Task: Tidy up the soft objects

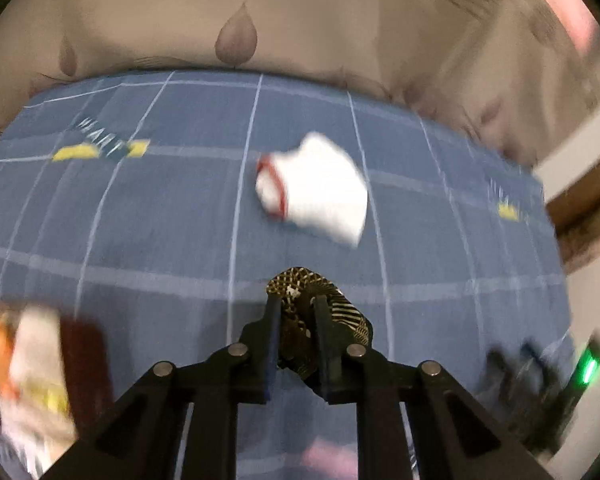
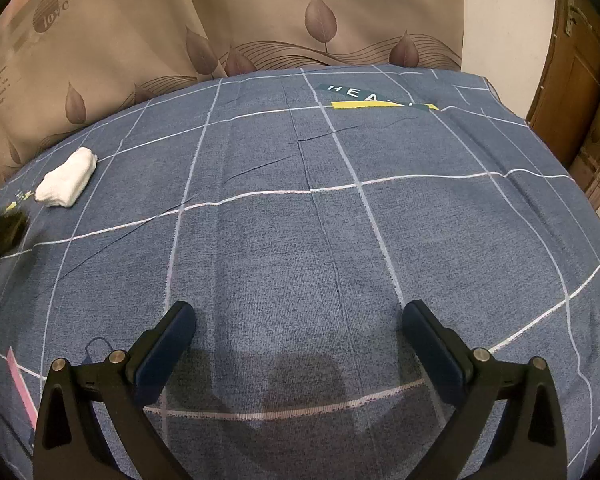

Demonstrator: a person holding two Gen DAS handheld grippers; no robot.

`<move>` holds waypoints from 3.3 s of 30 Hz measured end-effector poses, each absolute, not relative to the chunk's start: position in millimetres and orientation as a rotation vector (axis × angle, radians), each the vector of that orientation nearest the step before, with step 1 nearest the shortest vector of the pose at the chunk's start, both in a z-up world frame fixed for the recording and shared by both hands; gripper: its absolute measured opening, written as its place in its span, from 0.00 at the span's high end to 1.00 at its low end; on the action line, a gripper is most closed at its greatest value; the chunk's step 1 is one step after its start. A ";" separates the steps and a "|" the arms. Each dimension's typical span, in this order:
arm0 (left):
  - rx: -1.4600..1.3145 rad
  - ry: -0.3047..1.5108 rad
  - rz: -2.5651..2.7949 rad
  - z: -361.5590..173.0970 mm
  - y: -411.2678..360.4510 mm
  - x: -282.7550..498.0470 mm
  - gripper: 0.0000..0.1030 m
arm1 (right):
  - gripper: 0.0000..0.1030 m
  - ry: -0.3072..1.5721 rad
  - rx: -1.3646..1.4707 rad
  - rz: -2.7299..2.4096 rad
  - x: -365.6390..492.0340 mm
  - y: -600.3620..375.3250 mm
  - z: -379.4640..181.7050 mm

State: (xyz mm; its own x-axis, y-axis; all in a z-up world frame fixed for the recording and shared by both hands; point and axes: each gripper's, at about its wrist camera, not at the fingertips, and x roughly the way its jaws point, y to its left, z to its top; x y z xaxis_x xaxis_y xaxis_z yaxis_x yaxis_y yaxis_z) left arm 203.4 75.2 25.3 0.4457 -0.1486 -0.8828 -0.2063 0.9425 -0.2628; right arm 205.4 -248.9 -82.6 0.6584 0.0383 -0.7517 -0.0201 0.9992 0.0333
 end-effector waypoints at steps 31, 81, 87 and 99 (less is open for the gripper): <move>-0.336 1.002 0.053 -13.7 62.8 99.1 0.79 | 0.00 0.944 -0.019 0.049 215.9 -247.0 -81.2; -0.372 0.965 0.058 -15.1 63.7 81.1 0.77 | 0.73 0.815 -0.073 0.519 208.1 -145.5 -43.7; -0.318 0.946 0.070 -11.1 53.0 78.0 0.78 | 0.73 0.806 -0.052 0.429 178.8 -180.0 -63.5; -0.275 0.888 0.055 23.1 31.9 53.2 0.79 | 0.73 0.796 0.026 0.438 183.2 -190.1 -74.2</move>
